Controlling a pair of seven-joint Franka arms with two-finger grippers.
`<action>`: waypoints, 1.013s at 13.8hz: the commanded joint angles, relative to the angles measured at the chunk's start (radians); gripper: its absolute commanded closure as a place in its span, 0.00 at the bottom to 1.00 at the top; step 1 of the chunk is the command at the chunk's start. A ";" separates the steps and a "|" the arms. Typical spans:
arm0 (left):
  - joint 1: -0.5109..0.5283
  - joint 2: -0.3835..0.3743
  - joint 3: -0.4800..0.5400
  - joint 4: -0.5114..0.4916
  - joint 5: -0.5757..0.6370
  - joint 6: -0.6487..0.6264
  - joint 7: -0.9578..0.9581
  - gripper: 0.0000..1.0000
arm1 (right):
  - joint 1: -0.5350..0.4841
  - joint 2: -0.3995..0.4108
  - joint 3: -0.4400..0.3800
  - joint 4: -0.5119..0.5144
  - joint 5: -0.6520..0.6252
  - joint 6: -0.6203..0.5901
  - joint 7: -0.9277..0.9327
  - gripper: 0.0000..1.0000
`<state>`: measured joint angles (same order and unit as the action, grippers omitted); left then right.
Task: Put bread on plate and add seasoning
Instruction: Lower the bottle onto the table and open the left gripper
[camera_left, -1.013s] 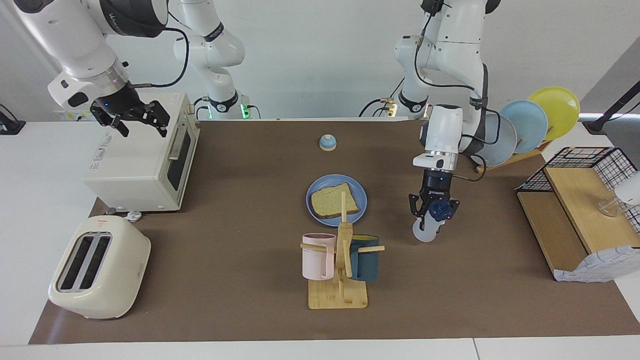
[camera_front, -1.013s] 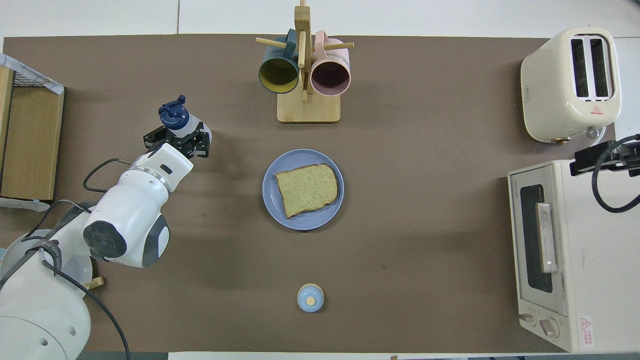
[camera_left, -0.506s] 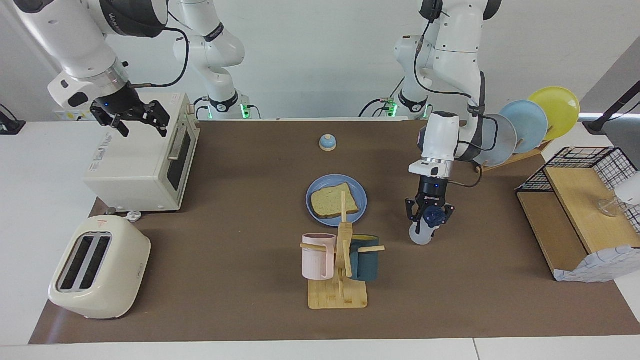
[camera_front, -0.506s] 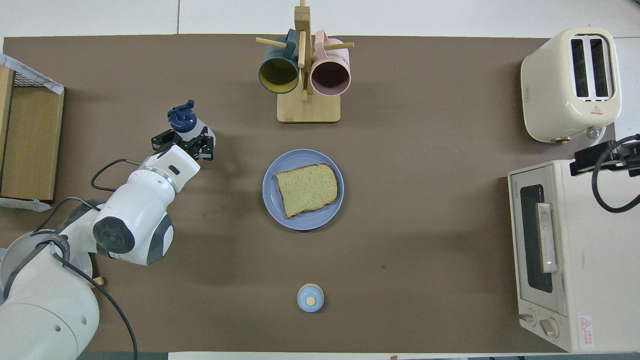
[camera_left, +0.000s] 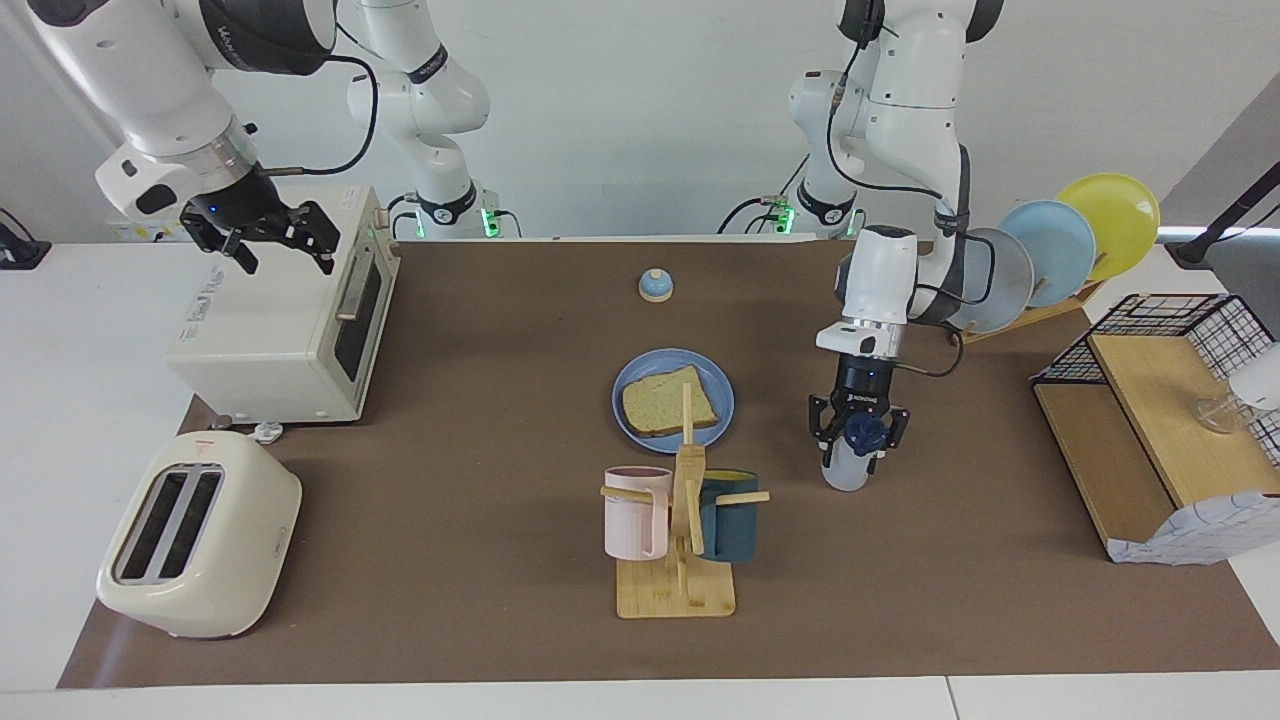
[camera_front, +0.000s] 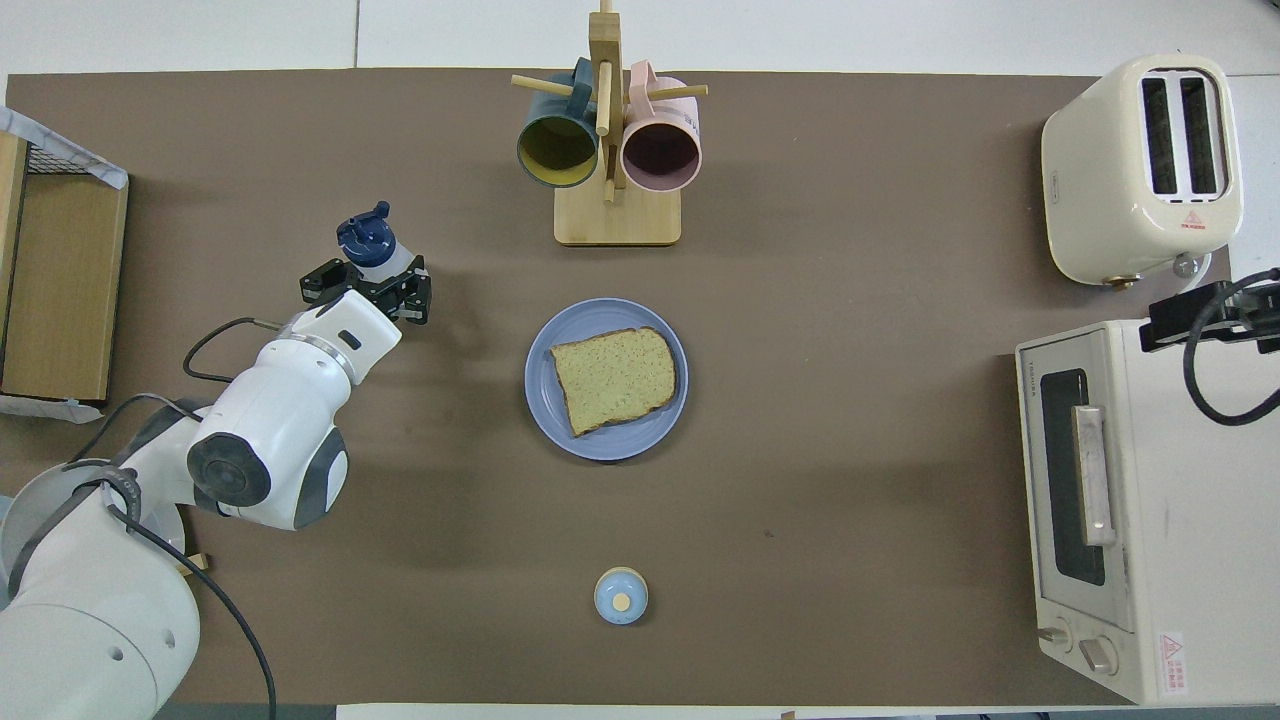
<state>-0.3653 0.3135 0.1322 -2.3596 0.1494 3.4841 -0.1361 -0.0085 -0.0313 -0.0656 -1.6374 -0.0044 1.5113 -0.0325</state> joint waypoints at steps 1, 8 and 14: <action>0.014 0.013 -0.005 0.013 0.021 0.020 0.000 0.09 | -0.007 -0.013 0.006 -0.018 -0.005 0.013 -0.004 0.00; 0.013 0.010 -0.003 0.002 0.019 0.020 0.000 0.06 | -0.007 -0.013 0.006 -0.018 -0.006 0.013 -0.004 0.00; 0.013 -0.068 -0.003 -0.078 0.019 0.020 0.000 0.00 | -0.007 -0.013 0.006 -0.018 -0.006 0.013 -0.004 0.00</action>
<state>-0.3642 0.3079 0.1322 -2.3736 0.1503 3.4871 -0.1361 -0.0085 -0.0313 -0.0656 -1.6374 -0.0044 1.5113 -0.0325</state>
